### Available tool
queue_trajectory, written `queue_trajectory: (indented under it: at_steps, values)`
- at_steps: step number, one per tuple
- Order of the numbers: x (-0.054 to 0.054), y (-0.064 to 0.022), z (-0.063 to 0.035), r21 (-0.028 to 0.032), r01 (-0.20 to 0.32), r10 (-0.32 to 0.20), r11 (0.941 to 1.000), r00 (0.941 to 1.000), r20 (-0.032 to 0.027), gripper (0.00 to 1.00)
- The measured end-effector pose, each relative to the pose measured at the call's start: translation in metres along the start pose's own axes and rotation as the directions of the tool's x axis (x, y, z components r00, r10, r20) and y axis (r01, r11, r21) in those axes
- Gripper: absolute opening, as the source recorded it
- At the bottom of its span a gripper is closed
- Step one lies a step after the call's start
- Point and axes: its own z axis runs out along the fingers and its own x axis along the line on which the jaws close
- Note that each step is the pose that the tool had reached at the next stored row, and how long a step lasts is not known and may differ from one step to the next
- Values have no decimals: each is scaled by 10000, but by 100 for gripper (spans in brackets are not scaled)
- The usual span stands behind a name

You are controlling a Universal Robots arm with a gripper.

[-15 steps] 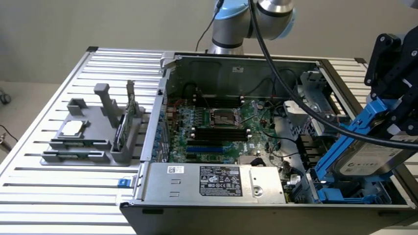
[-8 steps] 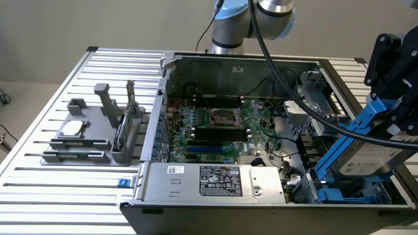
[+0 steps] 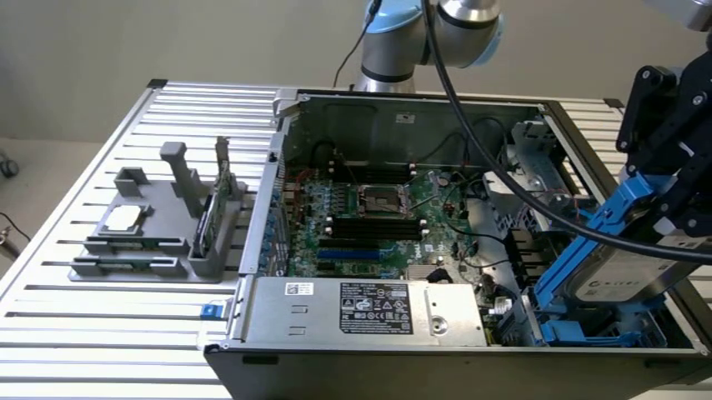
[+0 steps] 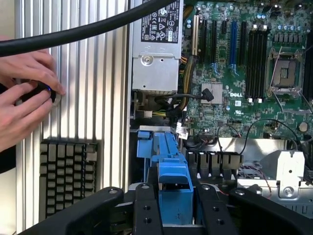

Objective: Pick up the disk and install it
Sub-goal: 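Insert the disk into the insertion slot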

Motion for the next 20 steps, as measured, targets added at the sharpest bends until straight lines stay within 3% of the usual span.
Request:
queue_trajectory:
  at_steps: [20]
  values:
    - [-6,-12,44,50,-116,116,9999,9999,-3,33]
